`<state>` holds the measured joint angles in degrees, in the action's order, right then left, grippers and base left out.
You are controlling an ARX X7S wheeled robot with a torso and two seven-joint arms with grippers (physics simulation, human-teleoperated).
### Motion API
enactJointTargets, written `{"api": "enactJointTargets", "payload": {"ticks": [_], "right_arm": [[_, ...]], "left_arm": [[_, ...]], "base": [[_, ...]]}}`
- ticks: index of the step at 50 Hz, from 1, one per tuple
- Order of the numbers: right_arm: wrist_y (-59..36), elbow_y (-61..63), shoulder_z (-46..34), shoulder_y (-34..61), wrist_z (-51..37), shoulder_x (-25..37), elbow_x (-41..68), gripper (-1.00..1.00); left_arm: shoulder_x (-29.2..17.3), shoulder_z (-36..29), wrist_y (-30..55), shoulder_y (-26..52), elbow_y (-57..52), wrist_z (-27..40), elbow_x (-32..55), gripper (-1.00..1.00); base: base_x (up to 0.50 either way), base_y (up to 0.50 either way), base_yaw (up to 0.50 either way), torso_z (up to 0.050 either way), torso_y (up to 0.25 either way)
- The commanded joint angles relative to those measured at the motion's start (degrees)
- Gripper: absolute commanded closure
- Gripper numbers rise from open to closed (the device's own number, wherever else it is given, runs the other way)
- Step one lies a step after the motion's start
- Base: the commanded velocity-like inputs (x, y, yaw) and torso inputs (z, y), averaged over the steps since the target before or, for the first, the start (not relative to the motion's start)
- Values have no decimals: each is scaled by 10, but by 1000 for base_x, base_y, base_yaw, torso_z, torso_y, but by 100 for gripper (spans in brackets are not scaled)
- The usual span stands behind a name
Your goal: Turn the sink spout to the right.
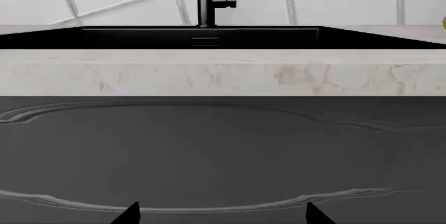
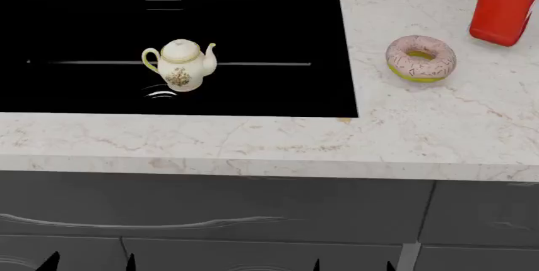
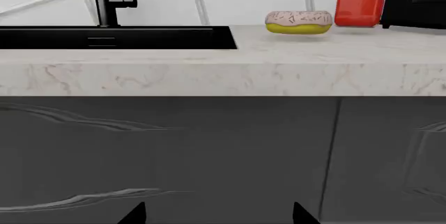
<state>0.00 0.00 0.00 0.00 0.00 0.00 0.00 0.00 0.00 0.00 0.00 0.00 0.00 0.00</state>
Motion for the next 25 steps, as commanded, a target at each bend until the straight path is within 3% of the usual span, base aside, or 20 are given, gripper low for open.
{"api": "enactJointTargets", "payload": {"ticks": [1, 15, 19, 22, 23, 25], "right_arm": [[0, 0, -7, 0, -7, 5, 0, -100], [-3, 3, -36, 2, -37, 28, 20, -100], [-2, 2, -41, 2, -42, 33, 23, -100], [0, 0, -44, 2, -45, 35, 25, -100], [-1, 1, -45, 3, -46, 36, 26, -100], [-1, 0, -42, 3, -52, 37, 29, -100]], "left_arm": [[-6, -6, 0, 0, 0, 6, 0, -100], [-28, -31, -8, 0, -1, 32, 31, -100], [-34, -36, -31, -7, -8, 9, 62, -100], [-41, -45, -40, -14, -16, -7, 77, -100], [-37, -38, -70, -15, -16, 32, 36, -100], [-39, -41, -67, -13, -15, 23, 50, -100]], "base": [[0, 0, 0, 0, 0], [0, 0, 0, 0, 0], [0, 0, 0, 0, 0], [0, 0, 0, 35, 0], [0, 0, 0, 50, 0], [0, 0, 0, 50, 0]]}}
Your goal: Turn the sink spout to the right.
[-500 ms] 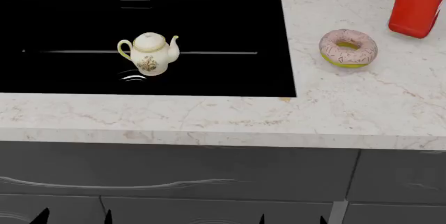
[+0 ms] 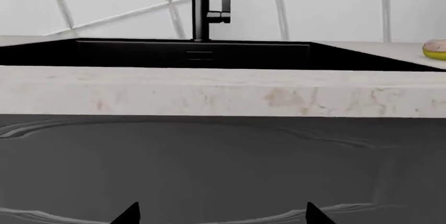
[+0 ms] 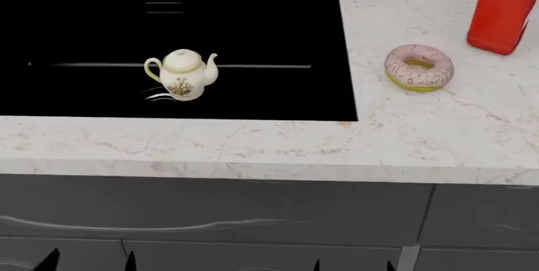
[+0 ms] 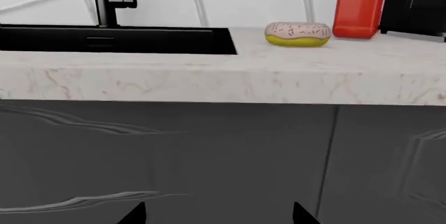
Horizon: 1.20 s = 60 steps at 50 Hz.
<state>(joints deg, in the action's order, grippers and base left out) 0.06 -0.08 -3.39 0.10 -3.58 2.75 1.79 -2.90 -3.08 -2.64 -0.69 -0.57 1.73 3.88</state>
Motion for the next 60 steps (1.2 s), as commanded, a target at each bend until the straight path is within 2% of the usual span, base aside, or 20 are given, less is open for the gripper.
{"api": "enactJointTargets", "payload": {"ticks": [1, 41, 50, 60], "right_arm": [[1, -1, -10, 3, -17, 10, 11, -100], [4, 10, -43, 1, -58, 38, 17, -100], [-136, 159, -36, 18, -68, 57, 33, -100], [-215, 252, -24, 33, -78, 71, 47, -100]], "left_arm": [[-11, -10, -34, -6, -10, 2, 23, -100], [-38, -46, -27, -8, -18, 35, 33, -100], [-45, -32, 47, 6, -106, 71, 41, -100], [-61, -23, 126, 20, -217, 87, 67, -100]], "base": [[0, 0, 0, 50, 0], [0, 0, 0, 49, 0], [0, 0, 0, 0, 0], [0, 0, 0, 0, 0]]}}
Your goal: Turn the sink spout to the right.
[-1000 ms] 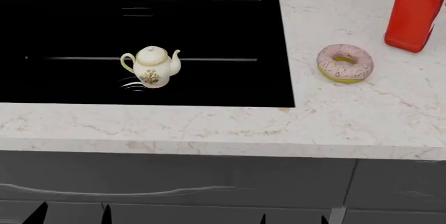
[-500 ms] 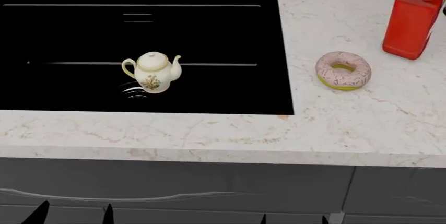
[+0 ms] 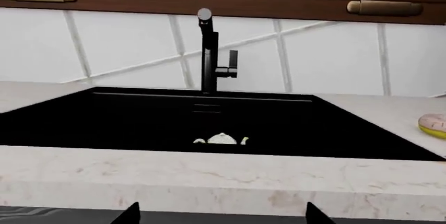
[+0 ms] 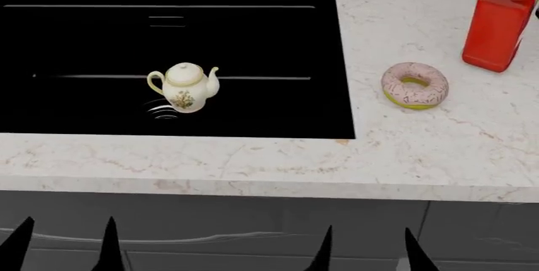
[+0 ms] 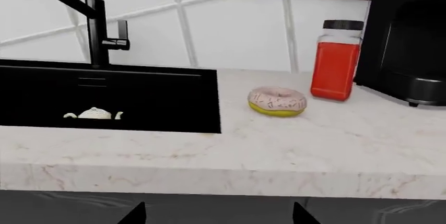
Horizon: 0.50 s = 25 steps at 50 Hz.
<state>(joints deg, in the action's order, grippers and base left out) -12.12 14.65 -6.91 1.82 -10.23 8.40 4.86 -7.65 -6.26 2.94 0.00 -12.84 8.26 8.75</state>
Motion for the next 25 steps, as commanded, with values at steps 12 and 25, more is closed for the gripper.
{"api": "enactJointTargets", "payload": {"ticks": [12, 25], "right_arm": [[-163, 198, 22, 34, -25, 45, 14, -100], [-241, 270, 48, 70, -31, 69, 27, -100]], "left_arm": [[-37, 26, 130, 45, -161, 39, 30, -100], [-65, 45, 205, 85, -247, 61, 51, -100]], "base": [[0, 0, 0, 0, 0], [0, 0, 0, 0, 0]]}}
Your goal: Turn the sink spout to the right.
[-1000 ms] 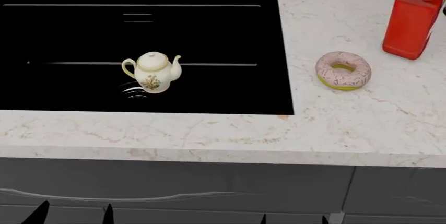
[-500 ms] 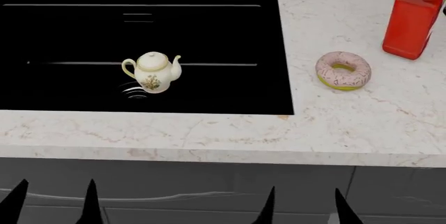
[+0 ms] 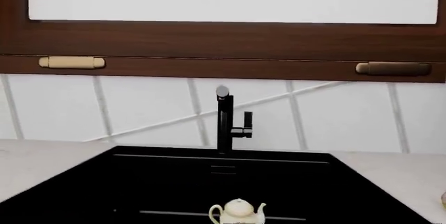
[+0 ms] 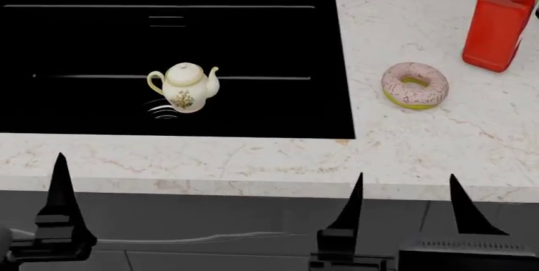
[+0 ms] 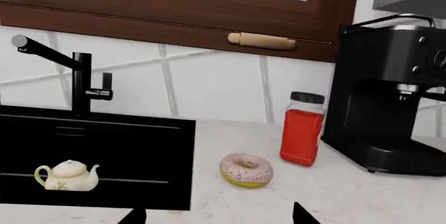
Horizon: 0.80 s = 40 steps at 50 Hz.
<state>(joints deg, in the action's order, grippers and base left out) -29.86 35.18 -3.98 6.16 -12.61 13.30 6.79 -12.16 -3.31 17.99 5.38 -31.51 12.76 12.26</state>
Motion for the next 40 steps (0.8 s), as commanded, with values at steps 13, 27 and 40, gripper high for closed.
{"api": "enactJointTargets", "payload": {"ticks": [13, 27, 40], "right_arm": [[-120, 118, 42, 56, -14, 38, 17, -100], [-150, 141, 51, 85, -15, 53, 23, -100], [-166, 134, 66, 126, -14, 72, 24, -100]], "left_arm": [[-38, 31, 89, 58, -95, 29, 25, -100], [-48, 42, 110, 68, -116, 38, 37, -100], [-54, 50, 123, 71, -132, 45, 49, -100]], "base": [[0, 0, 0, 0, 0], [0, 0, 0, 0, 0], [0, 0, 0, 0, 0]]}}
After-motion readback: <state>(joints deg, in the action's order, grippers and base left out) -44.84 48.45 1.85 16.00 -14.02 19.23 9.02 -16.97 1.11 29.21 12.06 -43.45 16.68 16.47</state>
